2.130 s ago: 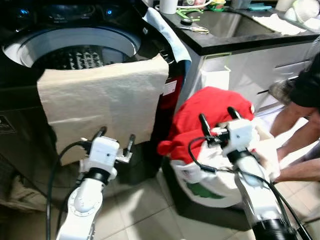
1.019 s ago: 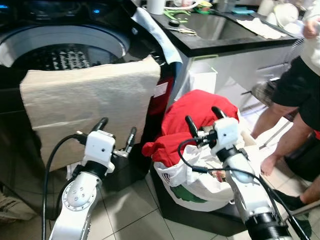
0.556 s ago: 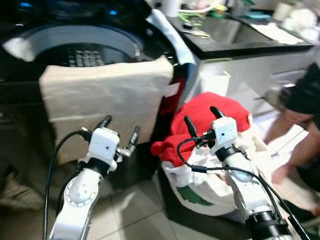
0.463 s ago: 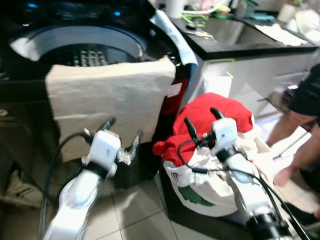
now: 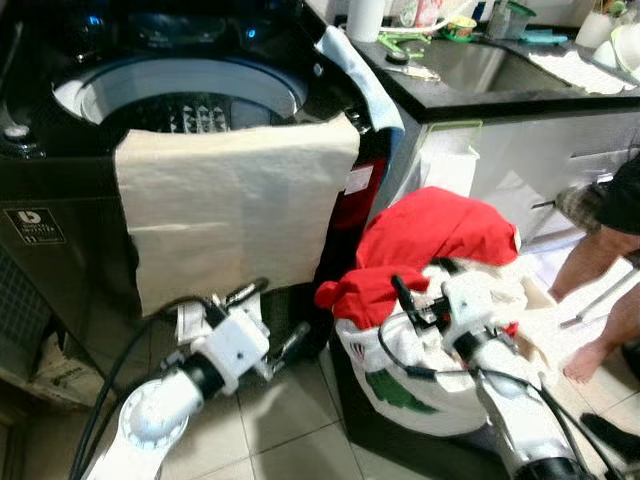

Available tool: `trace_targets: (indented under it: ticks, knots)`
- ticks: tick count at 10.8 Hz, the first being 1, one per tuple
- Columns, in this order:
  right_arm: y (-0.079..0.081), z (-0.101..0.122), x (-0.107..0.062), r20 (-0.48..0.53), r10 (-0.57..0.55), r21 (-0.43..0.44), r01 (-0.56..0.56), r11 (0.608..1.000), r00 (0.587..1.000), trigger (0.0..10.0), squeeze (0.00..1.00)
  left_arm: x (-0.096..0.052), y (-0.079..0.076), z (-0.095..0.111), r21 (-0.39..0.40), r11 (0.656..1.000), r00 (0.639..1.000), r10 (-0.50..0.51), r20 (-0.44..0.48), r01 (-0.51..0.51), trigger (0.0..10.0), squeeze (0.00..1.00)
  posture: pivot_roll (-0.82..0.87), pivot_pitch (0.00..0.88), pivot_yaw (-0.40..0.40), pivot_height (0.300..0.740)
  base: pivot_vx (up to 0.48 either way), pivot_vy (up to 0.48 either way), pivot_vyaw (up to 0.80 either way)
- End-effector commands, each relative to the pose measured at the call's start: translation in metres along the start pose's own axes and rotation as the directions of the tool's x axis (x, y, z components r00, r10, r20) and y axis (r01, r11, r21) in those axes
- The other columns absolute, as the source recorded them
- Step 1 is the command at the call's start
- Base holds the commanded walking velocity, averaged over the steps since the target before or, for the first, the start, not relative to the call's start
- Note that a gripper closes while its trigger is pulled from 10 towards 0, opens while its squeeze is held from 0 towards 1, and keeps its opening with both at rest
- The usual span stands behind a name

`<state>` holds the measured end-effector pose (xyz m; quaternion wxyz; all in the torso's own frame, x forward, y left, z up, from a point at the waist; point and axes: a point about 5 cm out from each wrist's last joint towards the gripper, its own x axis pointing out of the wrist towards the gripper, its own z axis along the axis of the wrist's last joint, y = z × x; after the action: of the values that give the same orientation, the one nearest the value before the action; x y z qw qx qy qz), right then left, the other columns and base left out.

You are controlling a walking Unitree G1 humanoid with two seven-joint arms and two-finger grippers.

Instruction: Clothes washing

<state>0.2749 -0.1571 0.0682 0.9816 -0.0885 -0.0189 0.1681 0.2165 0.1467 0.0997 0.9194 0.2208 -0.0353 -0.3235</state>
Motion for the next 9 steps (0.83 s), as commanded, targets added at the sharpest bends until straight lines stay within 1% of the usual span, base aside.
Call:
trace_targets:
  ticks: [1, 2, 3, 4, 5, 6, 8, 9]
  knots:
    - [-0.007, 0.004, 0.002, 0.016, -0.033, 0.008, 0.033, 0.999, 0.999, 10.0, 0.00, 0.007, 0.005, 0.005, -0.016, 0.999, 0.999, 0.044, 0.022, -0.044, 10.0, 0.00, 0.14, 0.000, -0.076, 0.740, 0.000, 0.000, -0.76]
    - [-0.007, 0.006, 0.005, 0.030, -0.042, 0.015, 0.041, 0.999, 0.999, 10.0, 0.00, 0.012, 0.011, 0.009, -0.046, 0.993, 0.993, 0.106, 0.043, -0.104, 10.0, 0.00, 0.13, 0.000, -0.073, 0.740, 0.000, 0.000, -0.76]
    - [-0.007, 0.008, 0.007, 0.037, -0.048, 0.021, 0.047, 0.999, 0.998, 10.0, 0.00, 0.017, 0.015, 0.013, -0.059, 0.985, 0.985, 0.164, 0.056, -0.161, 10.0, 0.00, 0.13, 0.000, -0.069, 0.740, 0.000, 0.000, -0.75]
    - [-0.008, 0.012, 0.009, 0.051, -0.068, 0.046, 0.065, 0.997, 0.996, 10.0, 0.00, 0.025, 0.021, 0.020, -0.130, 0.962, 0.965, 0.253, 0.076, -0.241, 10.0, 0.00, 0.13, 0.000, -0.065, 0.740, 0.000, 0.000, -0.74]
    - [-0.007, 0.019, 0.013, 0.082, -0.079, 0.064, 0.074, 0.995, 0.993, 10.0, 0.00, 0.030, 0.027, 0.025, -0.240, 0.918, 0.938, 0.339, 0.067, -0.314, 10.0, 0.00, 0.13, 0.000, -0.062, 0.740, 0.000, 0.000, -0.74]
    - [-0.005, 0.026, 0.016, 0.106, -0.074, 0.064, 0.067, 0.996, 0.992, 10.0, 0.00, 0.029, 0.027, 0.019, -0.263, 0.909, 0.938, 0.345, 0.035, -0.324, 10.0, 0.00, 0.13, 0.000, -0.061, 0.740, 0.000, 0.000, -0.75]
    - [-0.008, 0.025, 0.016, 0.100, -0.076, 0.068, 0.070, 0.995, 0.992, 10.0, 0.00, 0.025, 0.026, 0.012, -0.234, 0.910, 0.936, 0.352, -0.001, -0.343, 10.0, 0.00, 0.13, 0.000, -0.065, 0.740, 0.000, 0.000, -0.75]
    - [-0.010, 0.022, 0.015, 0.082, -0.097, 0.119, 0.087, 0.989, 0.992, 10.0, 0.00, 0.024, 0.026, 0.011, -0.228, 0.908, 0.933, 0.361, 0.003, -0.351, 10.0, 0.00, 0.13, 0.000, -0.066, 0.740, 0.000, 0.000, -0.75]
